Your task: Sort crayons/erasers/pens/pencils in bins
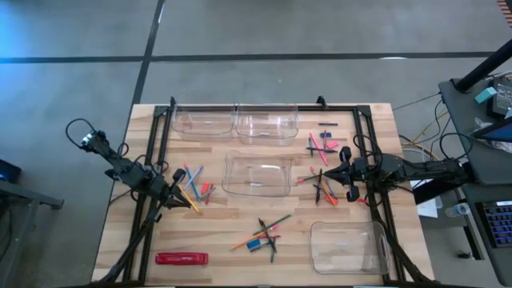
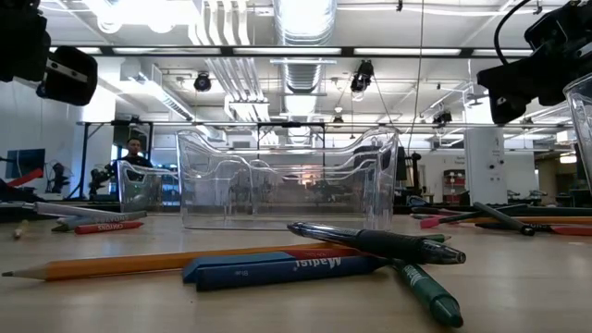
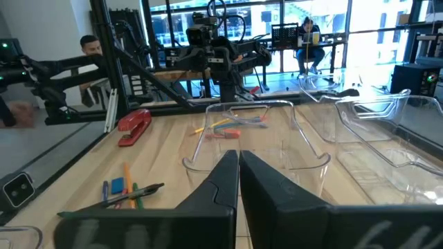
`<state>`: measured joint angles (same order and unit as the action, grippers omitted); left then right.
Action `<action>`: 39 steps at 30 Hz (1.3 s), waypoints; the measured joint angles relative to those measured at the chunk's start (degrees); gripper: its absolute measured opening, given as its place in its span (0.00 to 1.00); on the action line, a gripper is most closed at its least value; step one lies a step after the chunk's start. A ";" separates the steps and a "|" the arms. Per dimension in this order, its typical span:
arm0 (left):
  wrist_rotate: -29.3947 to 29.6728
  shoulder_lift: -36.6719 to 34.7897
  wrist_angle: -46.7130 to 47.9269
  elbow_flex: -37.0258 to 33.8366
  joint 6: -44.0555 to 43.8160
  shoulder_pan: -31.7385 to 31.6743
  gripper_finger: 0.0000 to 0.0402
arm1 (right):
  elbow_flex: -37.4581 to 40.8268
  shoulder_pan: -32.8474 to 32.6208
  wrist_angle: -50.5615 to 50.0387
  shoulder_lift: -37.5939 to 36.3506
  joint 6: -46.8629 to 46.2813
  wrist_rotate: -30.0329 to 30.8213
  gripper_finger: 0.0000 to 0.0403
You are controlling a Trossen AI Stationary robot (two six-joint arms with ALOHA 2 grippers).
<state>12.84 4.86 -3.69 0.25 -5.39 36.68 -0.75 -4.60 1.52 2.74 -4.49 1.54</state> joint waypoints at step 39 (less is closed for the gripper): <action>53.13 17.32 -32.52 4.56 16.67 -1.76 0.00 | 0.00 0.02 0.00 -0.02 0.00 0.00 0.02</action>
<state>65.97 22.18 -36.20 4.81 11.28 34.92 -0.75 -4.58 1.52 2.72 -4.49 1.54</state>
